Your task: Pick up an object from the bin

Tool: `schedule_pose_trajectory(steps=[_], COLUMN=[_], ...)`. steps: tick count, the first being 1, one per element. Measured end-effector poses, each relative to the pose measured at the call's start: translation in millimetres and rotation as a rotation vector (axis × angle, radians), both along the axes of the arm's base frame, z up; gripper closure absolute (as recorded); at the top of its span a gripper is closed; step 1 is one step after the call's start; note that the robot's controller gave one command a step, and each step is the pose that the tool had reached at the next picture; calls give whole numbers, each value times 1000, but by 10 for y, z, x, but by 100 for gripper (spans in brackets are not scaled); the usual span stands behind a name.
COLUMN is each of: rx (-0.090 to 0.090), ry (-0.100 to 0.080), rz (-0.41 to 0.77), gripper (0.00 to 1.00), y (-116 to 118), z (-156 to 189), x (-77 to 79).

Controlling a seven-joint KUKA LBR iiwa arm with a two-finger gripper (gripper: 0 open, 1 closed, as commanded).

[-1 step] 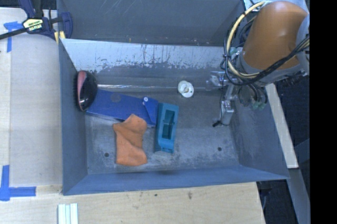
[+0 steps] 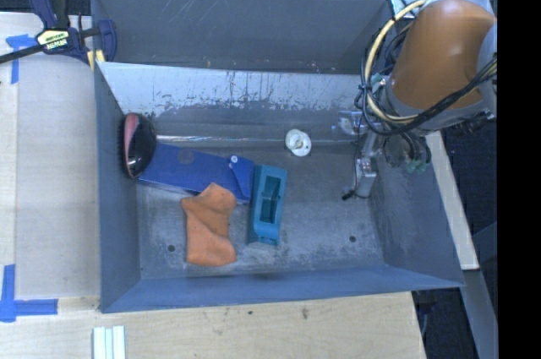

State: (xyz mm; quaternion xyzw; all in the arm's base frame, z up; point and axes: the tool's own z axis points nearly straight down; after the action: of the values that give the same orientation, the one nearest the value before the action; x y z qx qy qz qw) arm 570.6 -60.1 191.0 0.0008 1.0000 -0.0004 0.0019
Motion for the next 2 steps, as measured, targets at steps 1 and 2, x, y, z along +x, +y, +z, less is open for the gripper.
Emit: schedule_pose_trajectory(steps=[1, 2], rx=[-1, 1], ry=[-6, -1], rz=[27, -33], gripper=[0, 0], y=[30, 118], z=[-547, -1084], x=[88, 181])
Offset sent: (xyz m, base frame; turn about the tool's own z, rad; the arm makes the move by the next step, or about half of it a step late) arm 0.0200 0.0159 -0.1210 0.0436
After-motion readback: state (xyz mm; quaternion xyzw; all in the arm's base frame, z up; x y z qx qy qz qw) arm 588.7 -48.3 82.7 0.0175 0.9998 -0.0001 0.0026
